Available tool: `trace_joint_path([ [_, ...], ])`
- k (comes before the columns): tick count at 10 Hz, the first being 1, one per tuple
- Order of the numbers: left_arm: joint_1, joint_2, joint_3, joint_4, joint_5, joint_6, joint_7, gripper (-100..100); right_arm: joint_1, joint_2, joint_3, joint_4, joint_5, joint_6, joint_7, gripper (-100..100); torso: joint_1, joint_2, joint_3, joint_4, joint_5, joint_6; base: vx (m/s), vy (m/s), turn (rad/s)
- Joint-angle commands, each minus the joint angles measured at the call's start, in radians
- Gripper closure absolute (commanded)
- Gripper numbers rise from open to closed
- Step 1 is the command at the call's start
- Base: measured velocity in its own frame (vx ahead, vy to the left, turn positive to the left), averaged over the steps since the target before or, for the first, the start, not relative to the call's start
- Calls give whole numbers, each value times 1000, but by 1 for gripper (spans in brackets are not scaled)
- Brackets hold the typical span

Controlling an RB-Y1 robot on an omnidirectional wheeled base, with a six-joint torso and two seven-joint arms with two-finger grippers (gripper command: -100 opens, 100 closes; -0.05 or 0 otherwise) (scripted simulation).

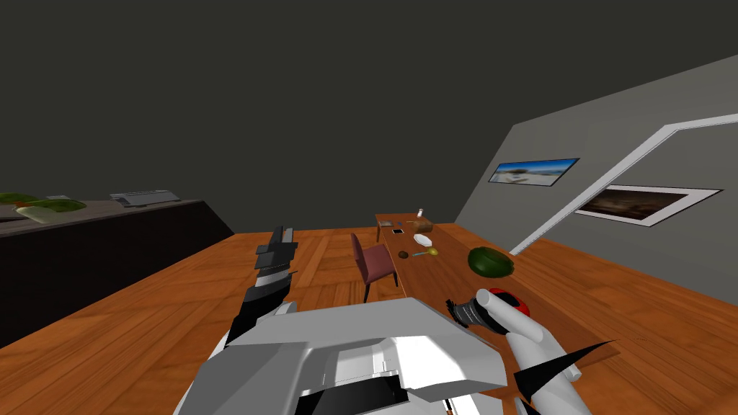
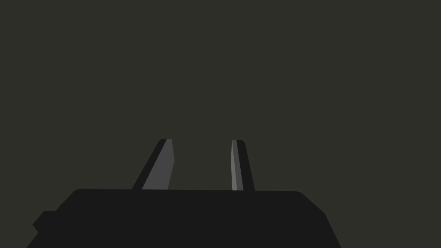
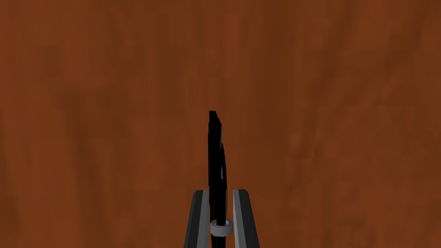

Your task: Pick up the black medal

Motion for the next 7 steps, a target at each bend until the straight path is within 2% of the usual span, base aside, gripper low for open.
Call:
trace_joint_path([
  [1, 0, 0, 0, 0, 0, 0, 0, 0, 0, 0, 0, 0, 0, 0, 0, 100, 0, 0, 0, 0, 0, 0, 0, 0, 0],
  [2, 0, 0, 0, 0, 0, 0, 0, 0, 0, 0, 0, 0, 0, 0, 0, 0, 0, 0, 0, 0, 0, 0, 0, 0, 0],
  [3, 0, 0, 0, 0, 0, 0, 0, 0, 7, -10, -9, -23, -10, 28, -6, 100, 0, 0, 0, 0, 0, 0, -18, 13, 33],
  [5, 0, 0, 0, 0, 0, 0, 0, 0, 13, -18, -19, -49, -19, 57, -13, 100, 1, 2, 1, 0, 1, 0, -32, 18, 19],
  [6, 0, 0, 0, 0, 0, 0, 0, 0, 7, -18, -15, -30, -15, 41, -9, 100, 2, 2, 1, 0, 1, 0, -11, 8, -2],
  [7, 0, 0, 0, 0, 0, 0, 0, 0, 8, -18, -16, -32, -16, 44, -9, 0, 1, 1, 1, 0, 0, 0, 0, 0, 0],
])
